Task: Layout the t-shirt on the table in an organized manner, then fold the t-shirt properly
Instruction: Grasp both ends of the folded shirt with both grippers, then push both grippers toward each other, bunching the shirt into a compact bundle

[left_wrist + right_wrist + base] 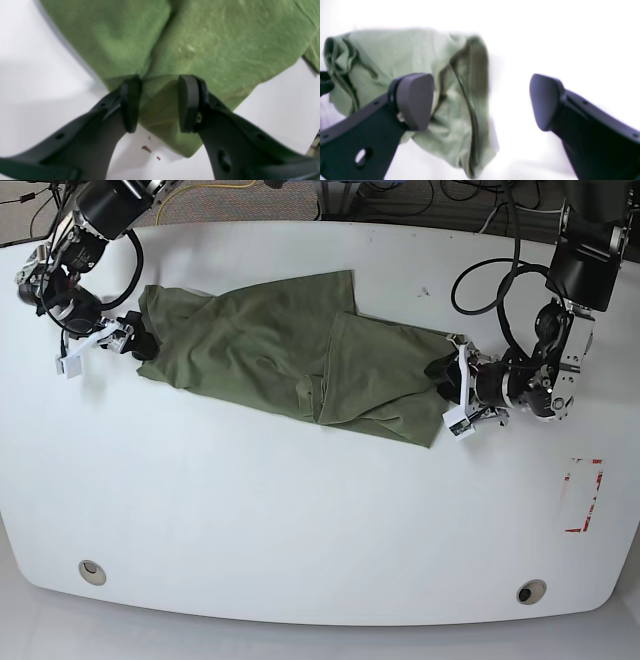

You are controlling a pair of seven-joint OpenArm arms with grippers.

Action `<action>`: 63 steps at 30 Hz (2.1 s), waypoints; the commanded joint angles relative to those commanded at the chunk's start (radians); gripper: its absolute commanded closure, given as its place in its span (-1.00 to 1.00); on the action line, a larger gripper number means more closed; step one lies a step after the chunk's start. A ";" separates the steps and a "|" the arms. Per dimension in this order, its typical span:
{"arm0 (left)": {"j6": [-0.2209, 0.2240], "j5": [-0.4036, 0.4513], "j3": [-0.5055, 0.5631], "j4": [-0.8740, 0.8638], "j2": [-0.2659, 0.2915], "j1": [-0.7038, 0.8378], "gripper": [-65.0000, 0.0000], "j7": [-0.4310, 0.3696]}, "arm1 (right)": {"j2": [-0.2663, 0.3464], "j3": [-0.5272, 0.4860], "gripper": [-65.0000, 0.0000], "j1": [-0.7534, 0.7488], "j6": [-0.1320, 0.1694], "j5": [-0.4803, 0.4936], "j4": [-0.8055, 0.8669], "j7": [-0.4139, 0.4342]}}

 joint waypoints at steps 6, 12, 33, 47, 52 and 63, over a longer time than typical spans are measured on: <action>0.000 -0.002 -0.005 -0.003 0.000 0.000 0.26 0.002 | -0.049 -0.041 -0.74 -0.014 0.000 0.000 0.000 0.002; 0.000 -0.003 -0.006 -0.003 0.003 0.012 0.26 0.002 | -0.097 -0.104 -0.66 -0.015 0.000 0.000 0.002 0.005; 0.000 -0.003 -0.005 -0.003 0.008 0.026 0.26 0.002 | -0.118 -0.304 1.00 -0.029 0.000 -0.002 0.003 0.218; 0.000 0.003 -0.006 -0.008 0.092 0.026 0.26 0.003 | -0.106 -0.368 1.00 -0.037 0.000 0.008 0.279 0.181; 0.000 0.003 -0.006 -0.008 0.152 0.026 0.26 0.005 | -0.107 -0.463 1.00 -0.034 0.000 0.008 0.367 0.183; 0.000 0.002 -0.008 -0.008 0.258 0.026 0.26 0.041 | -0.184 -0.652 1.00 -0.002 0.000 -0.002 0.471 0.186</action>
